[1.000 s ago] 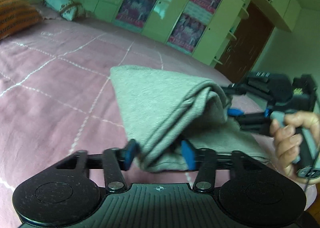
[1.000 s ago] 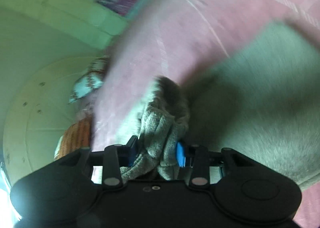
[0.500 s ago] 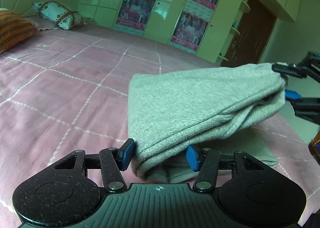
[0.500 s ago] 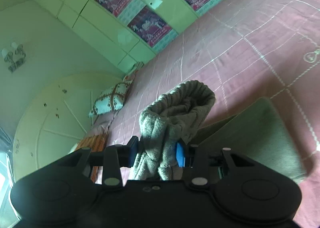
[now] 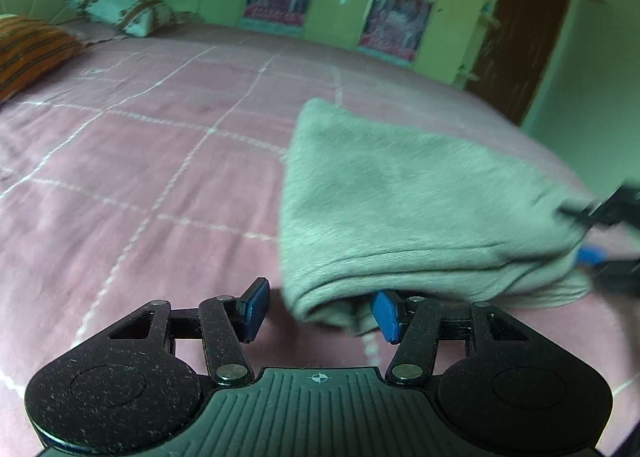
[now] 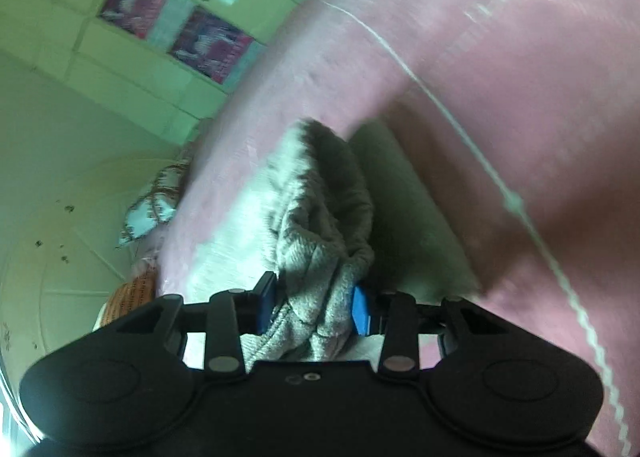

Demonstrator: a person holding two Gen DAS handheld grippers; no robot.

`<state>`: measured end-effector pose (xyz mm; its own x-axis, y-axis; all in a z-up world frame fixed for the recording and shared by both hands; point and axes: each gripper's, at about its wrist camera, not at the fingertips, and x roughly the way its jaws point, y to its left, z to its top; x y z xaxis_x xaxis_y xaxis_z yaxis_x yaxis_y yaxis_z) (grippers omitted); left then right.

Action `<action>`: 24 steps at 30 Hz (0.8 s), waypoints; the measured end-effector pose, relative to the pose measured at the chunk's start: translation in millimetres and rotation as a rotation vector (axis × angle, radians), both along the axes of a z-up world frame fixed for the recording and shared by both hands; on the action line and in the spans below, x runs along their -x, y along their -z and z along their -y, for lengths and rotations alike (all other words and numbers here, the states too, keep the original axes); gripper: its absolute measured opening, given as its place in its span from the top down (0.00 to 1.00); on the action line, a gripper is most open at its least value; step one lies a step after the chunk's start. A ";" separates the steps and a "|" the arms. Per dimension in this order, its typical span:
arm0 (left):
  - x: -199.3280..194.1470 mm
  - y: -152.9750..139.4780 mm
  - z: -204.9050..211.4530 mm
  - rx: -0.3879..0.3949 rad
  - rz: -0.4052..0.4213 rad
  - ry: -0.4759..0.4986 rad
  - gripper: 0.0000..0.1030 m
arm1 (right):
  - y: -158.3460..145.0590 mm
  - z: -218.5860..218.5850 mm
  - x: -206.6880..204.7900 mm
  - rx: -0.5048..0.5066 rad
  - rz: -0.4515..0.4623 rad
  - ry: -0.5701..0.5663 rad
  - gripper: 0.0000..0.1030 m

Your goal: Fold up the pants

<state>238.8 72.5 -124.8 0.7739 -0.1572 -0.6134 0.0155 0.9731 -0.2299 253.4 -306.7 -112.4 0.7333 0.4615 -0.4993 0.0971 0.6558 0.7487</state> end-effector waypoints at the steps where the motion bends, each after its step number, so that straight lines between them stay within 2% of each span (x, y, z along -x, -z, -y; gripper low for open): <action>1: -0.1 -0.7 -1.1 0.006 0.007 -0.001 0.46 | -8.2 -1.5 -1.8 0.010 0.019 -0.010 0.71; 3: -3.0 -6.0 -1.9 -0.003 0.033 -0.016 0.46 | -29.0 -11.1 -5.8 0.046 0.070 -0.045 0.71; 6: 0.7 -21.7 -16.5 0.023 0.140 -0.177 0.49 | -61.8 -25.3 -14.6 0.080 0.140 -0.114 0.71; 7: 3.9 -25.4 -20.6 0.032 0.171 -0.199 0.49 | -74.2 -29.1 -13.3 0.089 0.175 -0.136 0.72; 9: 12.2 -29.9 -18.6 -0.007 0.220 -0.195 0.49 | -97.2 -29.3 -7.0 0.061 0.277 -0.151 0.81; 11: 10.8 -26.3 -15.2 -0.025 0.189 -0.143 0.49 | -101.1 -24.2 -1.4 0.067 0.319 -0.155 0.81; 13: 2.4 -12.7 -13.3 -0.014 0.083 -0.098 0.48 | -76.8 -15.9 3.1 0.127 0.298 -0.120 0.81; 14: -3.9 -1.8 -12.3 -0.014 0.004 -0.087 0.48 | -45.6 -5.6 -3.3 0.134 0.202 -0.084 0.81; 16: 2.8 4.4 -13.6 -0.001 0.034 -0.075 0.44 | 21.2 18.8 -18.2 0.041 -0.085 -0.004 0.82; 17: 5.8 3.9 -13.1 -0.001 0.041 -0.075 0.43 | 40.0 30.0 -12.9 -0.066 -0.078 0.028 0.82; 18: 8.1 3.3 -12.7 -0.003 0.040 -0.077 0.43 | 42.7 34.2 -8.3 -0.104 -0.051 0.037 0.81; 19: 10.2 3.6 -12.6 0.000 0.041 -0.079 0.43 | 40.5 33.2 -6.4 -0.102 -0.045 0.042 0.79; 24: 15.5 0.1 -13.7 0.031 0.047 -0.103 0.43 | 36.2 33.0 -1.6 -0.154 -0.029 0.068 0.53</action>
<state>223.3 86.2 -125.0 0.8148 -0.0938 -0.5721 -0.0726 0.9625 -0.2612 255.0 -339.7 -148.7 0.7515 0.4846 -0.4477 0.1601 0.5244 0.8363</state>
